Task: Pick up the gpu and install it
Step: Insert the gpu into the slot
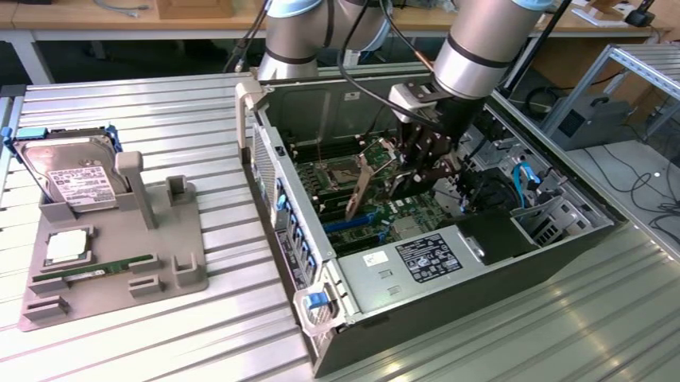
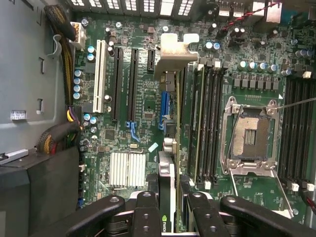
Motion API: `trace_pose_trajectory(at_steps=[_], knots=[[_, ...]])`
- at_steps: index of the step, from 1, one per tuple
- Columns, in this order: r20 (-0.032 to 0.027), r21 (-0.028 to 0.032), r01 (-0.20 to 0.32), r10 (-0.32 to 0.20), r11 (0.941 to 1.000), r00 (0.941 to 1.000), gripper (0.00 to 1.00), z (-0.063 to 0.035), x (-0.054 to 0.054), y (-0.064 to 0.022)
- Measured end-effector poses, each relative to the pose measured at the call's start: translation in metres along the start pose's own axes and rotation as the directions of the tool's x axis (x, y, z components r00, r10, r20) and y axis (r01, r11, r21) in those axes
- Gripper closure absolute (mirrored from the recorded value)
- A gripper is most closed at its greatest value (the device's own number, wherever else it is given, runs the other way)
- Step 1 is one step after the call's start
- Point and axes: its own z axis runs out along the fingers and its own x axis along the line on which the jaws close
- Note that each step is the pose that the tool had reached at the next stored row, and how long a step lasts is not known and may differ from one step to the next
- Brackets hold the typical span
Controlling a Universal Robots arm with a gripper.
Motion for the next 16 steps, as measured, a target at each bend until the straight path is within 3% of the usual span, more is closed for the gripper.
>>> trace_pose_trajectory(at_steps=[5, 10, 13, 16], knots=[[-0.0001, 0.0011, 0.000, 0.000, 1.0000, 1.0000, 0.73, 0.0006, -0.001, 0.0179], [0.0007, 0.0021, -0.032, 0.032, 0.9995, 0.9995, 0.73, 0.0012, -0.001, 0.0232], [0.0009, 0.0024, -0.035, 0.035, 0.9994, 0.9994, 0.73, 0.0025, -0.002, 0.0433], [0.0008, 0.0025, -0.037, 0.037, 0.9993, 0.9993, 0.73, 0.0039, -0.003, 0.0543]])
